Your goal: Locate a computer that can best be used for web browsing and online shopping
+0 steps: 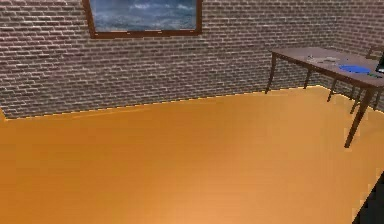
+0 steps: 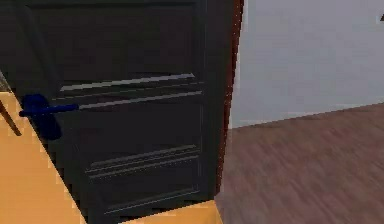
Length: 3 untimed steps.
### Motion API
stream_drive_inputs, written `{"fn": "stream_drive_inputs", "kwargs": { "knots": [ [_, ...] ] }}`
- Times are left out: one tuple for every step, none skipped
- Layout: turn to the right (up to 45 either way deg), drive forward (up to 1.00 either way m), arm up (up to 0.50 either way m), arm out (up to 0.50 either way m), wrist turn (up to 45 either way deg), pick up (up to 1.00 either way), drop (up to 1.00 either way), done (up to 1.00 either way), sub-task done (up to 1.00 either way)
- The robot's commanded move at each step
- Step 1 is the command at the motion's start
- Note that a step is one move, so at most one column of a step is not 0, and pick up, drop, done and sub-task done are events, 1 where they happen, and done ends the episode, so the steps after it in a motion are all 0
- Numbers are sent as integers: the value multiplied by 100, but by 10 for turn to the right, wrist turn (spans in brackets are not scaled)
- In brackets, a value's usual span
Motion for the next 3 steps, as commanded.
{"fn": "stream_drive_inputs", "kwargs": {
  "knots": [
    [0,60,0,0,0,0,0,0,0],
    [300,0,0,0,0,0,0,0,0],
    [0,20,0,0,0,0,0,0,0]
  ]
}}
